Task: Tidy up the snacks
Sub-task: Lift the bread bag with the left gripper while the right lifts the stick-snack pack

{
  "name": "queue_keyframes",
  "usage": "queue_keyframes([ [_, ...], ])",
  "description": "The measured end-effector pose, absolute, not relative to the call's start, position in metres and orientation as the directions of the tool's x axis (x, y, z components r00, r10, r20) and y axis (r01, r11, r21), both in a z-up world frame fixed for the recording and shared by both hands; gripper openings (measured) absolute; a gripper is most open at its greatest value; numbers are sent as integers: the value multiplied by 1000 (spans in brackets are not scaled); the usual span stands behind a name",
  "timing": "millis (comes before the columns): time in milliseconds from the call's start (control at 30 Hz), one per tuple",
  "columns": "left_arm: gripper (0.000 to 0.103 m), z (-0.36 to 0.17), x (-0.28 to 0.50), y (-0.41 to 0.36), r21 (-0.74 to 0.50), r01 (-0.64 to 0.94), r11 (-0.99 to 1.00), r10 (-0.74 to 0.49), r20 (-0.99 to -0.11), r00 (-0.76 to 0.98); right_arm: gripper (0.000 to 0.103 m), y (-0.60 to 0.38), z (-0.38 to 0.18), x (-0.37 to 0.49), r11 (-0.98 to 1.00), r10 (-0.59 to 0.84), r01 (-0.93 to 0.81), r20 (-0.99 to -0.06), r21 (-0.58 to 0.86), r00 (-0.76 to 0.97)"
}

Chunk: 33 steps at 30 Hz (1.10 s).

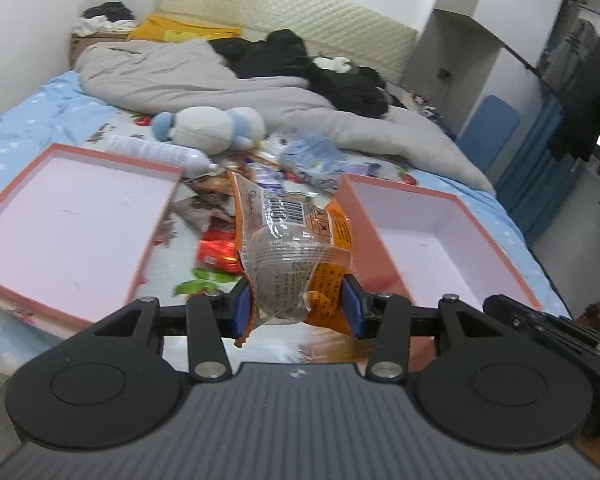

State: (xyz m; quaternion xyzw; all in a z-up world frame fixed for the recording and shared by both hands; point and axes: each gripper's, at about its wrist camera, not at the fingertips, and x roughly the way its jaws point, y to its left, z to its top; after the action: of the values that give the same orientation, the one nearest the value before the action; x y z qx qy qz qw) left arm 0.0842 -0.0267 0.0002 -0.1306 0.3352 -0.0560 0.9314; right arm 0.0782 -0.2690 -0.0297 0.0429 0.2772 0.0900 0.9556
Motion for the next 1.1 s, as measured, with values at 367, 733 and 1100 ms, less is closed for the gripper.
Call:
queue_keyframes([
  [367,51,-35,100,-48,-286,33,958,-223,-663,714,8,-307,-71,82,977,182,-73,-610,199,771],
  [733,52,-95,122,-13,-302,-27,953,-203,-703,681,29,-263,-129,97,922,374,-175,-670,346,641],
  [1100,52,-159,156,16,-286,-35,957,-202,-750,630,46,-217,-180,146,919,363,-107,-709,379,605],
])
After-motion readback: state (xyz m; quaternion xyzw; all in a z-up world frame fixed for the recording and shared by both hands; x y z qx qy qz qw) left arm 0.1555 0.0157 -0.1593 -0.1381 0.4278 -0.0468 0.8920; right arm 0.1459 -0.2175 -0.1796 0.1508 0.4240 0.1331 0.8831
